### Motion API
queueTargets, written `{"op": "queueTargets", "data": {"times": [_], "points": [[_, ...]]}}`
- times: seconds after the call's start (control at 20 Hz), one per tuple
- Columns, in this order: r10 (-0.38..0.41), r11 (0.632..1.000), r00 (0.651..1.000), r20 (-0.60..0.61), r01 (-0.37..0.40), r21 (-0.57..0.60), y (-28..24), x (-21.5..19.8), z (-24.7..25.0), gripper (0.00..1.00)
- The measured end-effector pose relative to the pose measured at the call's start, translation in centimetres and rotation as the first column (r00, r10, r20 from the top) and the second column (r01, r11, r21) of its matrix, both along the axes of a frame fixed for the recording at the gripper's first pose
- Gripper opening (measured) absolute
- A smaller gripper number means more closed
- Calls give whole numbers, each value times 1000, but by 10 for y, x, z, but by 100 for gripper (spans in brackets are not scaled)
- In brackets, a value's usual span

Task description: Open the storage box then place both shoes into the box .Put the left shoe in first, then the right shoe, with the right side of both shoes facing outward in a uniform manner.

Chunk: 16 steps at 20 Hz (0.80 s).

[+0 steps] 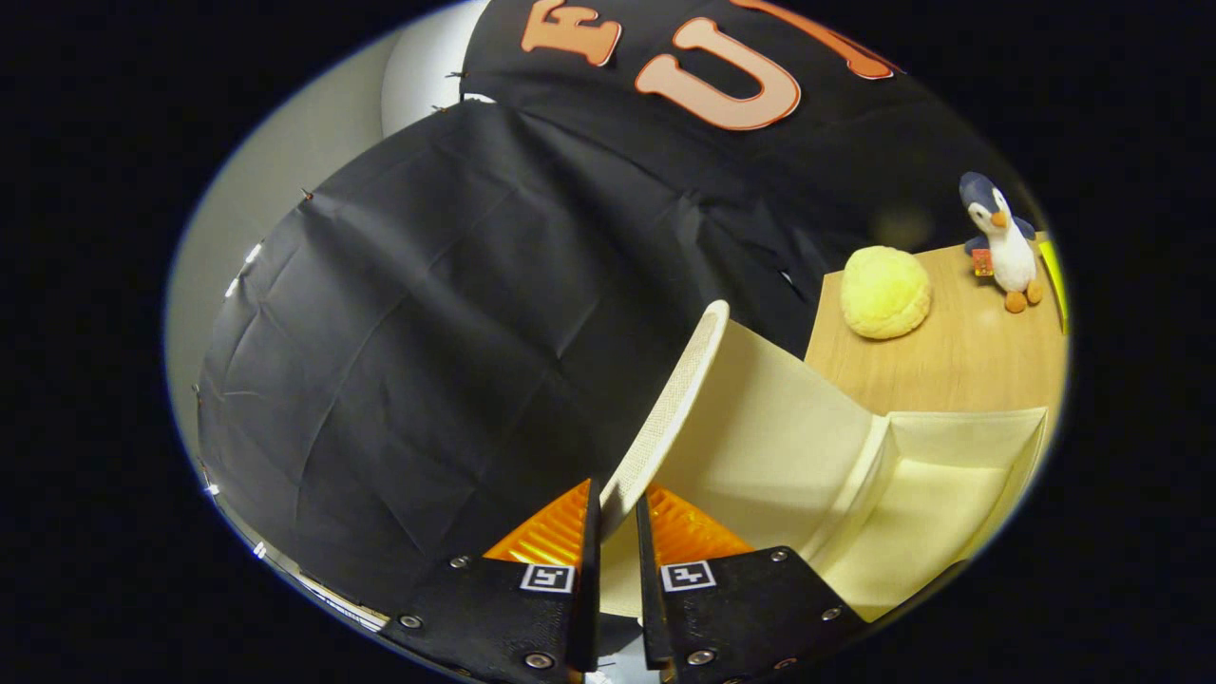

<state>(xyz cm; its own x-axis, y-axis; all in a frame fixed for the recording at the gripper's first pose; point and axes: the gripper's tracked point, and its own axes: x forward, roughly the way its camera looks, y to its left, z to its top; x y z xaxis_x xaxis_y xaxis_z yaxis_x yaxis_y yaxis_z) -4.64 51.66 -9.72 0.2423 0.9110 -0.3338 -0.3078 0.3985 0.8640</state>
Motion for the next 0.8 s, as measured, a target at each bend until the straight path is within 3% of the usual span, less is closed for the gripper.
{"op": "queueTargets", "data": {"times": [0.25, 0.4, 0.55, 0.65, 0.8], "points": [[98, 986, 995, 5, -97, -133, 57, -19, -13, 19], [89, 983, 996, 10, -86, -164, 67, -26, -10, 21], [95, 977, 995, 24, -89, -194, 60, -25, -17, 47], [65, 976, 996, 56, -51, -209, 37, -8, -28, 64], [8, 974, 995, 102, 16, -227, -5, -2, -16, 77]]}}
